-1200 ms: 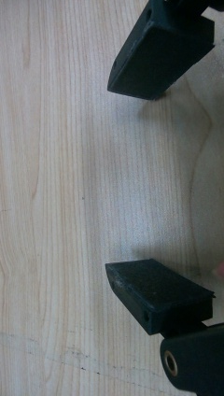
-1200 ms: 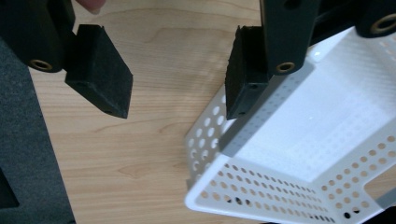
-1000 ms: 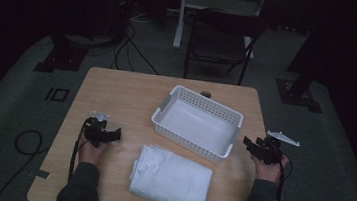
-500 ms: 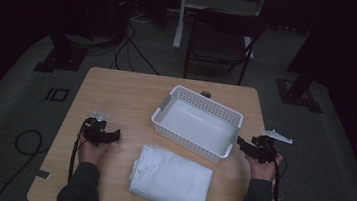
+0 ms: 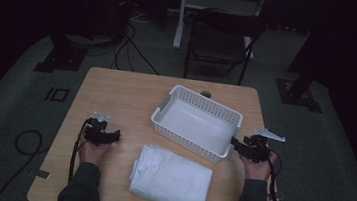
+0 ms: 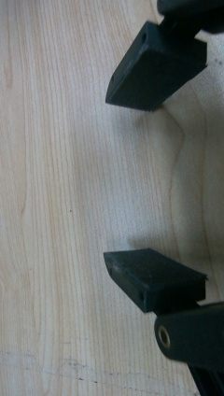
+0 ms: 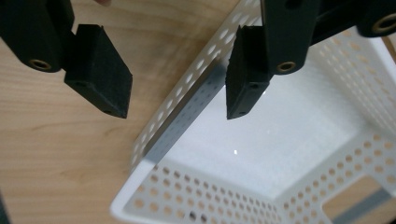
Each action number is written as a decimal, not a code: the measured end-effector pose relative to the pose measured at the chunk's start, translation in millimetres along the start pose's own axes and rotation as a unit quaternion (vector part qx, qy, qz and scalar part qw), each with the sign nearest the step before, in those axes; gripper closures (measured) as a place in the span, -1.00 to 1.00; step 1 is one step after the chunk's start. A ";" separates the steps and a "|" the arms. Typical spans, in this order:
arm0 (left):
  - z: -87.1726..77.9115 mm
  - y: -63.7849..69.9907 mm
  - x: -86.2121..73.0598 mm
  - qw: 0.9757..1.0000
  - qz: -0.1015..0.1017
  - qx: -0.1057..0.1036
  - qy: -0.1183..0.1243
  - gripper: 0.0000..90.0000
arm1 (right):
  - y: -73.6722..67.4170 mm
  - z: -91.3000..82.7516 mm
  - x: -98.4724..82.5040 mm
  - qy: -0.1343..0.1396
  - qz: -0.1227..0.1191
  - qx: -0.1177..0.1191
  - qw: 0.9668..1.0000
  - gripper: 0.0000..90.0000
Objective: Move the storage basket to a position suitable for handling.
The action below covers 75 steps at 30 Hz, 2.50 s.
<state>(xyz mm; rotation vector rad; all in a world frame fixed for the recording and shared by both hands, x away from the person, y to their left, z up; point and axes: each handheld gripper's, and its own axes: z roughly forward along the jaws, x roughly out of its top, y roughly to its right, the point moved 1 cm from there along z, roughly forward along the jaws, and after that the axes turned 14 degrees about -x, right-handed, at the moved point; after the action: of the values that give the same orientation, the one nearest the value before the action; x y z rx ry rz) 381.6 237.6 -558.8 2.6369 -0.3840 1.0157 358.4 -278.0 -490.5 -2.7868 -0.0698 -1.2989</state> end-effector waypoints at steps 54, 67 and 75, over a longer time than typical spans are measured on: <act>-33.3 68.5 44.4 0.987 0.050 -0.121 0.092 -0.10 | -51.5 19.1 5.3 -0.010 -0.053 0.050 0.997 0.33; -9.7 69.2 57.9 0.990 0.037 -0.120 0.066 0.34 | -57.3 10.4 0.8 -0.033 -0.075 0.070 0.994 0.18; -12.2 68.8 56.5 0.990 0.044 -0.116 0.062 0.60 | -68.4 11.0 4.8 -0.014 -0.101 0.044 0.994 0.33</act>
<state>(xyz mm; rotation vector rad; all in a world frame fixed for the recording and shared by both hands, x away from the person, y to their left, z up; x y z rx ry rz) 390.9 170.5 -499.8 2.3555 -0.5585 1.0845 365.1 -208.9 -491.1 -2.7825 -0.4106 -1.2628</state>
